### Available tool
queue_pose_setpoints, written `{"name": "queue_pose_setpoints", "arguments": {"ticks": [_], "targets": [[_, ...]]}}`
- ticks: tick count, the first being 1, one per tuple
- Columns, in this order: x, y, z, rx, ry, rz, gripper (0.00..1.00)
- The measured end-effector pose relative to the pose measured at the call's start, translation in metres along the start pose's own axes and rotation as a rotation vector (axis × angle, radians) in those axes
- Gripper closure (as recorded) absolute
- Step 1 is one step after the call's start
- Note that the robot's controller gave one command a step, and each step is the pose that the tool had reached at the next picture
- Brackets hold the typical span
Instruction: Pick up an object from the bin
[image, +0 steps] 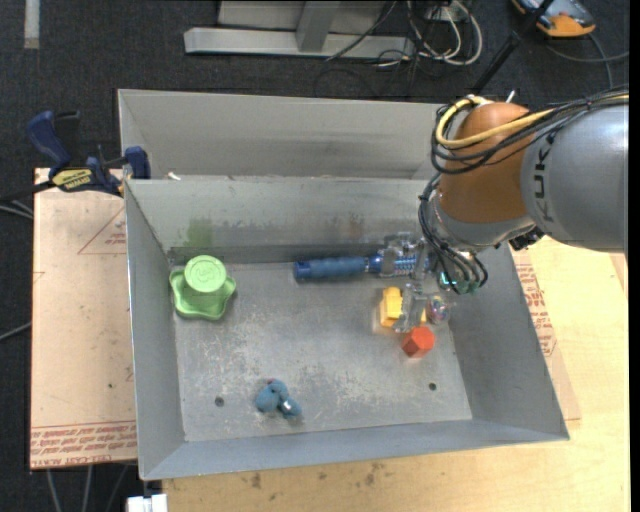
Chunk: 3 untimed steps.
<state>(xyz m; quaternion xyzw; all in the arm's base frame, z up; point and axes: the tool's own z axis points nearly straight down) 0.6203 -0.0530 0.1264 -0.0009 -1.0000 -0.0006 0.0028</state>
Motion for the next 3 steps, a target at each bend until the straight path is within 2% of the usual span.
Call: {"name": "queue_pose_setpoints", "arguments": {"ticks": [1, 2, 3], "targets": [[0.008, -0.031, 0.057, -0.004, 0.001, 0.180, 0.00], [0.006, -0.032, 0.057, 0.000, -0.007, 0.182, 1.00], [0.030, -0.033, -0.086, 0.000, -0.016, 0.208, 1.00]]}}
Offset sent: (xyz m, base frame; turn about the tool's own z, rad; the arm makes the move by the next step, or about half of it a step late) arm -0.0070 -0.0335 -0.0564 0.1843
